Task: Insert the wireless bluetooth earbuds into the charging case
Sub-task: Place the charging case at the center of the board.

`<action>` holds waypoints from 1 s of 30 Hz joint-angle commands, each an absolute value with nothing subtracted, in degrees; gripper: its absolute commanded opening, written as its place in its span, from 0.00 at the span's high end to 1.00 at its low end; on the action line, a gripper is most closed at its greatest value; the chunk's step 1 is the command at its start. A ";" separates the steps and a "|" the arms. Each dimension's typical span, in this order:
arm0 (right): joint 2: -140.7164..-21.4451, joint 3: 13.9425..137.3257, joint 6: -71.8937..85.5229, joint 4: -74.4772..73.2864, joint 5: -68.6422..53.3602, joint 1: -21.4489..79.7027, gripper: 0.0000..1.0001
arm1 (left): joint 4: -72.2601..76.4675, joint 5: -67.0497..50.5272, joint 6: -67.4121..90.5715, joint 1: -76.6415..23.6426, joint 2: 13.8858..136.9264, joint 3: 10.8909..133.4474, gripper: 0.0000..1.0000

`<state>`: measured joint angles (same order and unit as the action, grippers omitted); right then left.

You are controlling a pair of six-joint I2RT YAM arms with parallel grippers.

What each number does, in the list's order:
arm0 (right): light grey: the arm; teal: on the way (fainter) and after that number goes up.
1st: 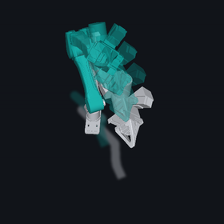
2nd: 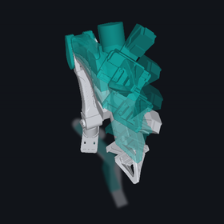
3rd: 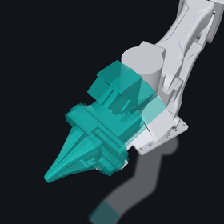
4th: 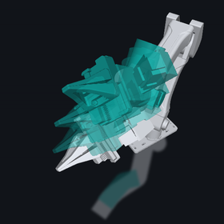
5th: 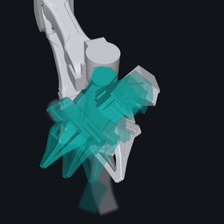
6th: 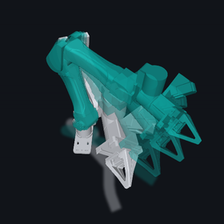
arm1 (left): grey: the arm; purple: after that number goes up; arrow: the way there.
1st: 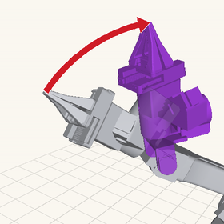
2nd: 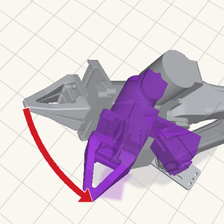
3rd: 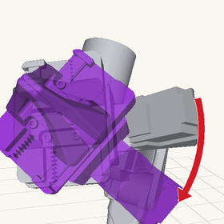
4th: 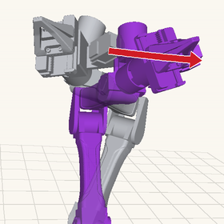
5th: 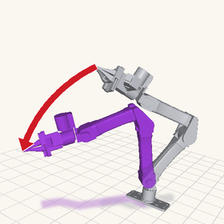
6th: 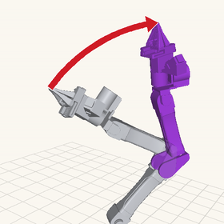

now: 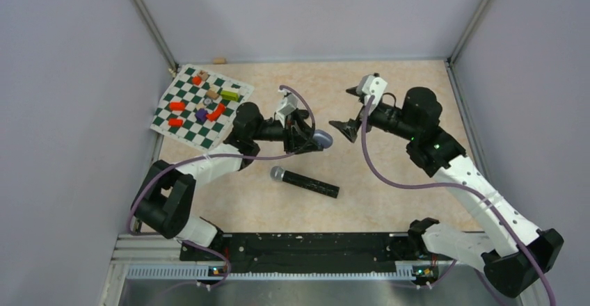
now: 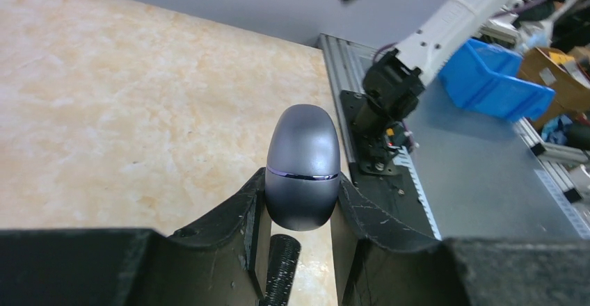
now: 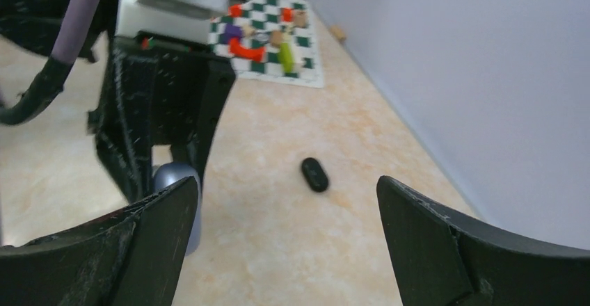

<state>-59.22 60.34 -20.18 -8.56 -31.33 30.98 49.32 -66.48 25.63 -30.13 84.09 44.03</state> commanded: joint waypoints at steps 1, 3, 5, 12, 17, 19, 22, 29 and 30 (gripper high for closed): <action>-56.20 57.85 -15.14 4.17 -13.44 27.70 0.01 | 33.64 -56.73 18.34 -30.23 86.86 49.80 0.98; -55.30 56.82 -13.97 7.00 -8.28 26.63 0.01 | 31.13 -54.28 17.97 -30.35 88.58 51.50 0.98; -55.04 56.43 -13.49 8.37 -3.07 25.47 0.01 | 28.18 -50.57 18.53 -30.55 90.61 53.28 0.98; -54.60 55.22 -12.47 10.26 0.19 22.08 0.01 | 6.81 -36.72 17.32 -30.50 101.30 67.90 0.96; -55.07 55.05 -11.96 10.29 0.24 19.84 0.01 | 2.00 -33.27 20.59 -30.11 109.21 79.26 0.95; -55.29 55.05 -12.02 10.31 0.19 18.95 0.01 | 0.45 -30.61 23.83 -30.14 112.64 83.74 0.95; -55.66 55.13 -11.88 10.33 0.24 17.95 0.01 | -2.37 -26.65 29.06 -30.23 118.23 90.48 0.95; -55.97 55.02 -11.43 10.28 -1.66 16.83 0.01 | -11.14 -18.60 34.14 -31.29 128.64 103.28 0.95; -55.91 55.00 -11.43 10.28 -1.70 16.79 0.01 | -12.22 -17.56 34.46 -31.49 129.60 104.44 0.95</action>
